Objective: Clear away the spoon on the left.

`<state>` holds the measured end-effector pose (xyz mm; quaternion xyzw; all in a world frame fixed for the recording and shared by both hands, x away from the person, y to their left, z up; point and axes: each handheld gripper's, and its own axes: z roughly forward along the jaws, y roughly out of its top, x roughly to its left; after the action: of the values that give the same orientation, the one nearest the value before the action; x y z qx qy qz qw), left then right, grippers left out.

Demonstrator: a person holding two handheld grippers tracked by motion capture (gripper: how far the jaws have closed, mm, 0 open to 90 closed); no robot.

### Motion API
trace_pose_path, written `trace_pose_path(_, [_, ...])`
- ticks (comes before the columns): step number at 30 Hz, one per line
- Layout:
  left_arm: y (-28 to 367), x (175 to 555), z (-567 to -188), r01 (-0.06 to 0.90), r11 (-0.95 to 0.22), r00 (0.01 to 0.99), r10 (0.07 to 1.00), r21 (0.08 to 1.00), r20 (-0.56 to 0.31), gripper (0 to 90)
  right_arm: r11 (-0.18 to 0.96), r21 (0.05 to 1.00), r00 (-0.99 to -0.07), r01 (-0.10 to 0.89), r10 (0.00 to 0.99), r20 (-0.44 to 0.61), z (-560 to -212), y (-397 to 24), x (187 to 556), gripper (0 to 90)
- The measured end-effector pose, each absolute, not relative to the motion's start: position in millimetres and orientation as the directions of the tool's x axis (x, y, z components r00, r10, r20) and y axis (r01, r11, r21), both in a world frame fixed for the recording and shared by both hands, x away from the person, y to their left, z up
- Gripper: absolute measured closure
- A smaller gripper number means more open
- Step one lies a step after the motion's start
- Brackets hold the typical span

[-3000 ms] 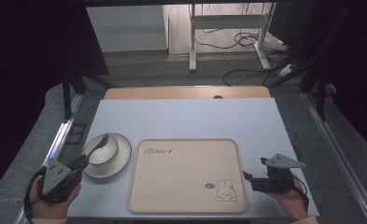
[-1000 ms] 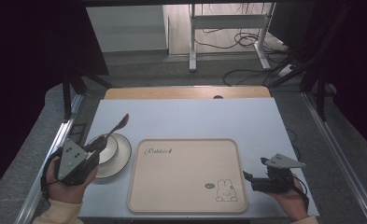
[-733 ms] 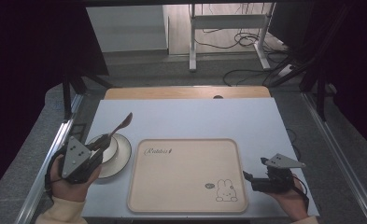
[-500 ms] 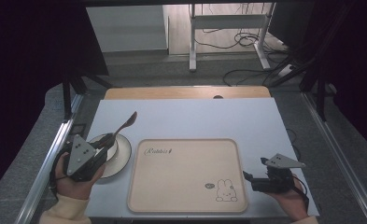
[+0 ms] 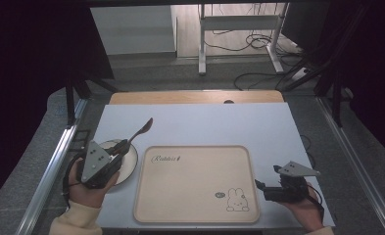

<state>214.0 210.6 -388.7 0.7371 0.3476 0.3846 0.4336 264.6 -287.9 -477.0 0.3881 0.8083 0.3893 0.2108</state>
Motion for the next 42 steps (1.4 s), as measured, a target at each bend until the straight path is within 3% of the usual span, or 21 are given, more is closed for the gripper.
trace_pose_path(42, [169, 236, -442, 0.26, -0.482, 0.567, 0.778, 0.837, 0.272, 84.5, 0.402, 0.789, -0.613, 0.465, 0.789, -0.04, -478, -288, 265, 15.4])
